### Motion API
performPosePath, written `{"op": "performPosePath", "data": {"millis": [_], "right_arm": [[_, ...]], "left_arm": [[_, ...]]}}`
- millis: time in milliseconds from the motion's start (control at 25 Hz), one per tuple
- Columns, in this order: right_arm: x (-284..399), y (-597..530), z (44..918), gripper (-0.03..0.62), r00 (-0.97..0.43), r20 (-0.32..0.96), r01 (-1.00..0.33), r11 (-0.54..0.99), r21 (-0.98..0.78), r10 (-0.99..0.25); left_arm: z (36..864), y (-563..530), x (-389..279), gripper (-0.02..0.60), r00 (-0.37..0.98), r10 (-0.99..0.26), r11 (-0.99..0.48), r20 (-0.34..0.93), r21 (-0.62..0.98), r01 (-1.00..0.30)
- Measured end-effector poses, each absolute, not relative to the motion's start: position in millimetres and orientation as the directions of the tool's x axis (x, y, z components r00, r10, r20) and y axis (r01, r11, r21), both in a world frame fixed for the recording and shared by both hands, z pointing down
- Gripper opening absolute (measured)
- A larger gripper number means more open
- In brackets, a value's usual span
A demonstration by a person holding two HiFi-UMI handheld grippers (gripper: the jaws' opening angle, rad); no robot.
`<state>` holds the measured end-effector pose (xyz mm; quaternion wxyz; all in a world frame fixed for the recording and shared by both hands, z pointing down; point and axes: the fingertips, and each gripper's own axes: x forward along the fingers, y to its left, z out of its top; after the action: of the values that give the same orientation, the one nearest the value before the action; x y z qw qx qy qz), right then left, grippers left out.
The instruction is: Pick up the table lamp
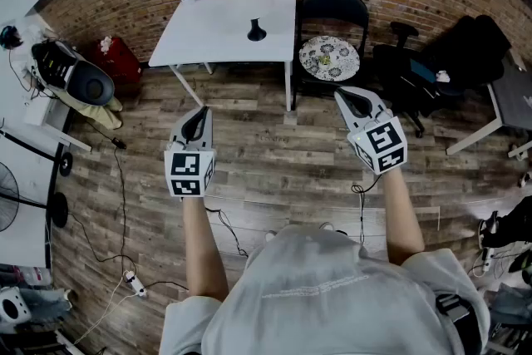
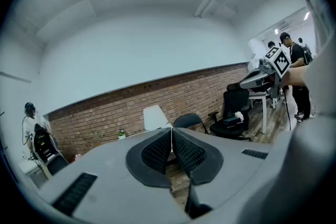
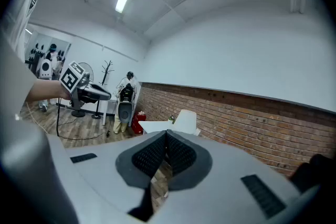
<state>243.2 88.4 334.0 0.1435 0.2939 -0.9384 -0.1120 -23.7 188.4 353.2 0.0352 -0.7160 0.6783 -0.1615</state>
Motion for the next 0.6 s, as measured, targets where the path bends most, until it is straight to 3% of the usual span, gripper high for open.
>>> {"op": "performPosePath", "data": {"millis": [600], "right_arm": [[228.1,98.9,335.9,0.002,-0.772,0.177,-0.566,0.787,0.244,-0.61]], "left_arm": [[357.9,200.4,-24.7,0.012,0.128,-0.983,-0.157,0.129,-0.249,-0.956]]}}
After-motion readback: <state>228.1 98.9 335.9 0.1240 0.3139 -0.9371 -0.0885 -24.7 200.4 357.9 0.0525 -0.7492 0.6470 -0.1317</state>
